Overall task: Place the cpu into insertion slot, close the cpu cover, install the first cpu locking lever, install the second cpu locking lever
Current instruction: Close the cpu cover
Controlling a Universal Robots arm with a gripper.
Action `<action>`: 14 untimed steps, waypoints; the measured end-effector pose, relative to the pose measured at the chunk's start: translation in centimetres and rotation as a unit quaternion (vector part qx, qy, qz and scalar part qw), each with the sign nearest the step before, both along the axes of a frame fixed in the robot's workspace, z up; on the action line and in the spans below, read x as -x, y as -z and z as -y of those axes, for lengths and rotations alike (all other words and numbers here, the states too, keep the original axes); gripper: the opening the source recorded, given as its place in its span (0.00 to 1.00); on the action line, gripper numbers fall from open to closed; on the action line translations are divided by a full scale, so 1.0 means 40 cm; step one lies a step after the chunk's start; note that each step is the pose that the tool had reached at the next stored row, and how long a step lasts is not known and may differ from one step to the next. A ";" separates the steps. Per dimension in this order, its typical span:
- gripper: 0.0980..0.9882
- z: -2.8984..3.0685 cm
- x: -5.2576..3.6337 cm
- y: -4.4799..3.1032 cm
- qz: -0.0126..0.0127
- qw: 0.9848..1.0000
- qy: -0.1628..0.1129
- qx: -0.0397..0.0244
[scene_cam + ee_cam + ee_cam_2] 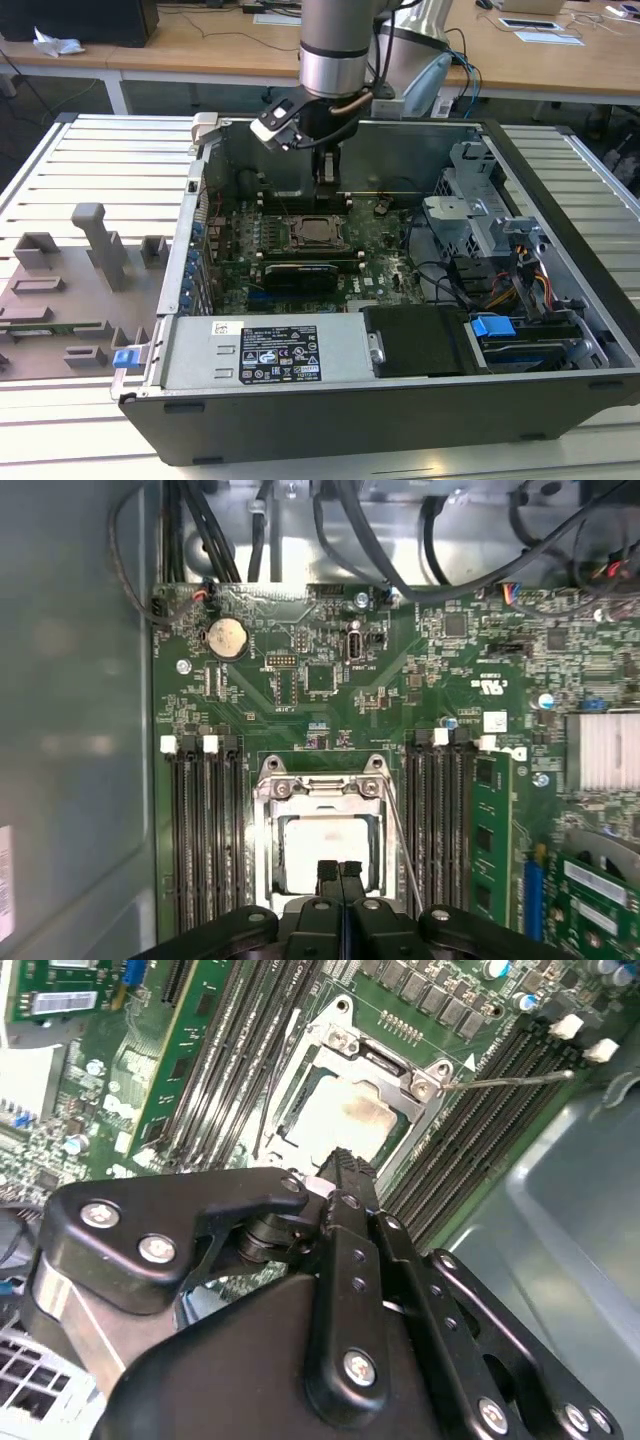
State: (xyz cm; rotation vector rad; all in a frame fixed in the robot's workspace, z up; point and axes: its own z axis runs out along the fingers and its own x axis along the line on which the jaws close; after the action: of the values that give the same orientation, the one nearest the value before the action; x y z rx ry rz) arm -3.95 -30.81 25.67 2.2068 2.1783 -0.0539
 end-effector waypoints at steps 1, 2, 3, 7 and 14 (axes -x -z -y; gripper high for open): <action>0.01 0.000 0.000 -0.007 0.000 1.000 0.000 0.000; 0.01 0.000 0.000 -0.014 0.000 1.000 0.000 0.000; 0.01 0.000 0.000 -0.029 0.000 1.000 0.000 0.001; 0.01 0.000 0.000 -0.042 0.000 1.000 0.000 0.002; 0.01 0.000 0.000 -0.045 0.000 1.000 0.000 0.002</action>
State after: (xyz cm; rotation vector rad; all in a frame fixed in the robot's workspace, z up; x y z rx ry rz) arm -3.95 -30.81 27.45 2.2050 2.1765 -0.0578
